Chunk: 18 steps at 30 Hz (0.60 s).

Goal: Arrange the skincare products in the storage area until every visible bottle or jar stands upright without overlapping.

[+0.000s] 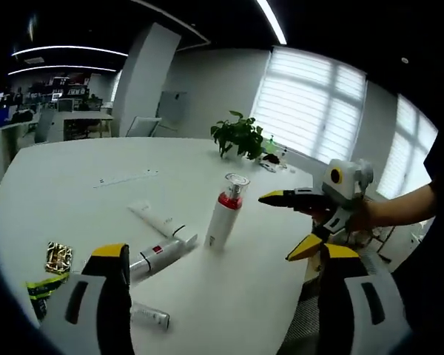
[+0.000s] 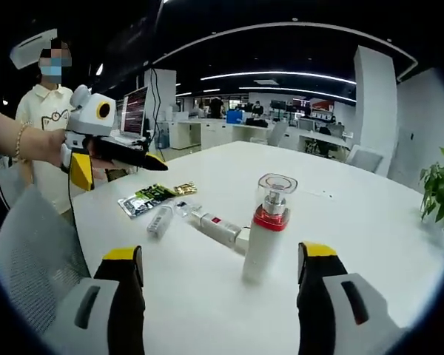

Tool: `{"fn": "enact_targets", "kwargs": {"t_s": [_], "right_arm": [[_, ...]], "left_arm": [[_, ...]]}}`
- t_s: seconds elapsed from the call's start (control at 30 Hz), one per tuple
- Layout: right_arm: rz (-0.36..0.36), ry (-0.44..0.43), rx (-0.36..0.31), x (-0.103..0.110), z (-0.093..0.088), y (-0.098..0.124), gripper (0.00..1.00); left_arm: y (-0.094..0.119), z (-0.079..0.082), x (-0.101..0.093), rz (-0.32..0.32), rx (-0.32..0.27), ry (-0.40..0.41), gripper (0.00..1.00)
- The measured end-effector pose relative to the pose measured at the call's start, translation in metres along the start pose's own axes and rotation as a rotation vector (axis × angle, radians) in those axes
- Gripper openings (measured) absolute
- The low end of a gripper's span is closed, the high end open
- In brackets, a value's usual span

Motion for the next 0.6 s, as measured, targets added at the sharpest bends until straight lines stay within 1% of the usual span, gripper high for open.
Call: {"fn": "enact_targets", "kwargs": {"t_s": [0.03, 0.1, 0.2, 0.27, 0.43, 0.6], "right_arm": [[0.001, 0.000, 0.000, 0.001, 0.000, 0.000, 0.89], [0.010, 0.002, -0.002, 0.006, 0.000, 0.000, 0.89], [0.015, -0.010, -0.002, 0.010, 0.000, 0.001, 0.92], [0.016, -0.018, -0.007, 0.013, 0.001, 0.003, 0.92], [0.024, -0.035, -0.010, 0.022, 0.000, 0.005, 0.94], [0.027, -0.051, -0.012, 0.030, -0.002, 0.007, 0.96]], "left_arm": [[0.005, -0.003, 0.000, 0.007, -0.002, 0.021, 0.99], [0.013, -0.008, 0.001, 0.017, -0.014, 0.038, 0.99], [0.025, -0.014, -0.002, 0.043, -0.020, 0.048, 0.99], [0.033, -0.017, 0.002, 0.054, -0.026, 0.057, 0.99], [0.052, -0.026, 0.001, 0.101, -0.033, 0.075, 0.99], [0.069, -0.028, 0.002, 0.147, -0.062, 0.088, 0.99]]}}
Point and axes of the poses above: the point that each gripper's makers call its tool centre point, and the gripper's own axes: y roughly backward along the fingers, x roughly to its left, z roughly out of its top, the point moved 4 cm from there along y, roughly backward along the fingers, and after that the axes turned 2 degrees about -x, right-handed, at the moved point
